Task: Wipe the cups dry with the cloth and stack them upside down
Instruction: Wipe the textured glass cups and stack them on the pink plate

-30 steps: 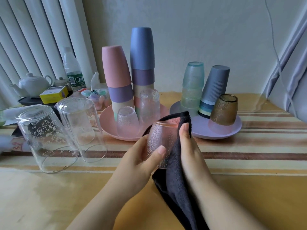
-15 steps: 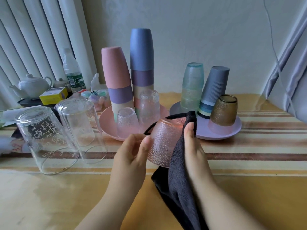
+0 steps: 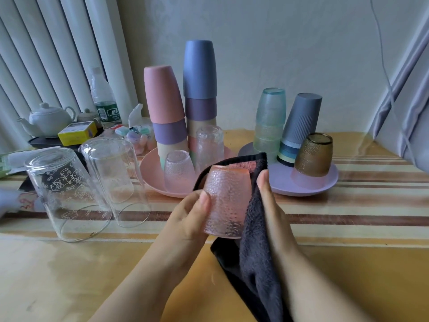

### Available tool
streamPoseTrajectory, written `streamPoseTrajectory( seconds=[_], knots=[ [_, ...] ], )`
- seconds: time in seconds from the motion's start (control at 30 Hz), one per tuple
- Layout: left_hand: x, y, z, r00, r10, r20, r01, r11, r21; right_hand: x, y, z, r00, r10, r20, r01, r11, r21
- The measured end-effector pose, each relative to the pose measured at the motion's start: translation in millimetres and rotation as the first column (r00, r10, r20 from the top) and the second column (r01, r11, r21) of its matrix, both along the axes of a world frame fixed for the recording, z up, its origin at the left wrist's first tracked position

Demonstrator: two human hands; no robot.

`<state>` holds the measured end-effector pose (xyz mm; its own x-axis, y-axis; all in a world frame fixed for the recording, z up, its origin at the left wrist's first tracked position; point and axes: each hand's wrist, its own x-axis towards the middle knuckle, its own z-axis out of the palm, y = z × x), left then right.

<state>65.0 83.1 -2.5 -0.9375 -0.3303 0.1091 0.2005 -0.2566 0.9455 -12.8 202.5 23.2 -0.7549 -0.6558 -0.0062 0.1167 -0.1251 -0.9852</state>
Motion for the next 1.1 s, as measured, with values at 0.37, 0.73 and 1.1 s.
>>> streamPoseTrajectory(
  seconds=[0.37,0.73,1.1],
  knots=[
    [-1.7,4.0,-1.2,0.906,0.419,-0.062,-0.419,0.863,-0.284,4.2,-4.5,2.9,0.959,-0.169,-0.227,0.189,0.98,0.068],
    [4.2,-4.9,-0.3,1.0,-0.007,-0.004,0.005,0.941,-0.34,-6.3,-4.8,-5.5,0.955,-0.109,-0.277,0.117,0.993,0.014],
    [4.1,-13.3,1.5,0.975,0.22,-0.004,-0.215,0.948,-0.234,-15.7,-12.6,-15.3,0.92,-0.162,-0.356,0.256,0.938,0.235]
  ],
)
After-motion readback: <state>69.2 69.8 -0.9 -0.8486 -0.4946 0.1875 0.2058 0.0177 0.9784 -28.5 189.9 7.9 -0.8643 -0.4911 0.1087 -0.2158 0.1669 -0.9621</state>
